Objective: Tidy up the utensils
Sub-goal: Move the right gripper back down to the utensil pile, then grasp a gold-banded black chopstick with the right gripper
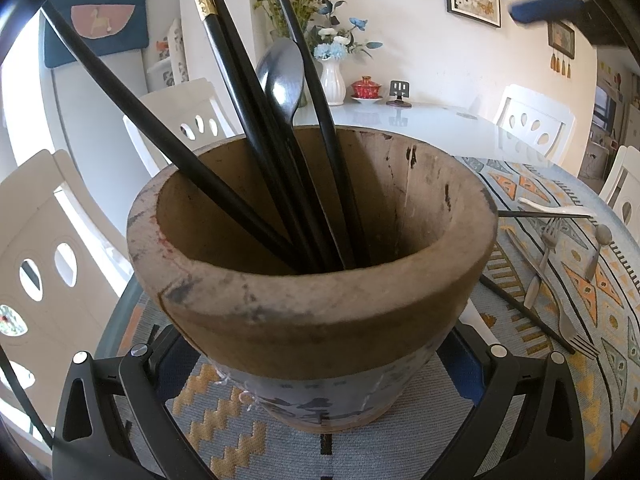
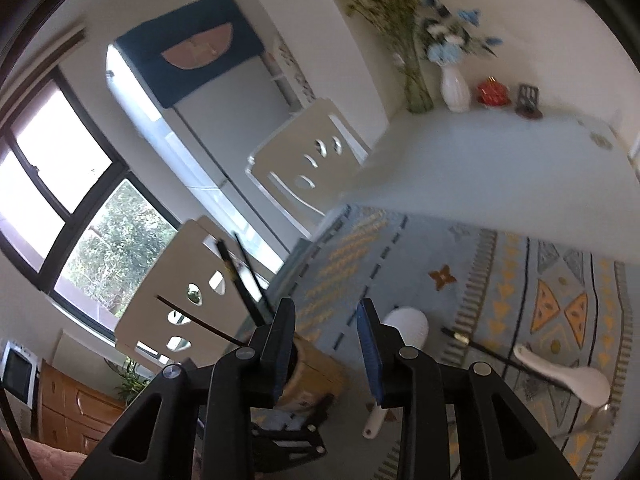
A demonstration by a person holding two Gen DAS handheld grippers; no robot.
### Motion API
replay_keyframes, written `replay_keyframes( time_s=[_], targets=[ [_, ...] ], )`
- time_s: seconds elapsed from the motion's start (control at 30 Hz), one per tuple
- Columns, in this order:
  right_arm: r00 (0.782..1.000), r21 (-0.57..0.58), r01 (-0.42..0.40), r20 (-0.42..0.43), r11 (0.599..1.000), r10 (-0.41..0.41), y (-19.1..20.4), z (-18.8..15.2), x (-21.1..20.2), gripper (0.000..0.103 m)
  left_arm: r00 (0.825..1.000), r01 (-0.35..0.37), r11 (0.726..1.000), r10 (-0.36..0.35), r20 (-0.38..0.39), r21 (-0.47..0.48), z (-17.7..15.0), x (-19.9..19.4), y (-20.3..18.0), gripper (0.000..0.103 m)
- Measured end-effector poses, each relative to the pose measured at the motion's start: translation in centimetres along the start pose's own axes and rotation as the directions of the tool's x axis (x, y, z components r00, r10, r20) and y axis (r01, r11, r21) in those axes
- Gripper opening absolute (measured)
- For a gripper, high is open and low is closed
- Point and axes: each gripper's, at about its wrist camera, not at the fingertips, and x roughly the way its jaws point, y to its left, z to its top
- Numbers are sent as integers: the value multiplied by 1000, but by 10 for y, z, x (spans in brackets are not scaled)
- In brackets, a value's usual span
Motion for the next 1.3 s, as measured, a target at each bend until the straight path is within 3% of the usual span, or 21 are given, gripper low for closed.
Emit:
replay_keyframes(
  time_s=[0.5,0.7,1.0,1.13,1.2,1.27,1.3],
  targets=[
    [982,209,116,-168,971,-81,-82,-49,28,30,1000,2,1000,-2,-7,8,0,3,-1,102],
    [968,313,105,-251,944,-24,-104,-77,48,30,1000,3,1000,-3,-11,11,1,4,-3,102],
    [929,262,140,-367,955,-35,-97,-97,94,30,1000,6,1000,-6,-21,10,0,7,-3,102],
    [896,210,178,-439,961,-70,-92,-101,120,30,1000,8,1000,-8,-24,11,1,8,-2,102],
    [903,182,171,-422,968,-80,-88,-102,124,30,1000,8,1000,-8,-27,11,0,8,-1,102],
    [897,147,208,-422,967,-129,-85,-103,130,26,999,9,1000,-8,-31,12,0,9,0,102],
    [887,123,249,-428,961,-175,-82,-104,132,10,999,9,1000,-8,-34,12,-1,9,0,102]
  ],
)
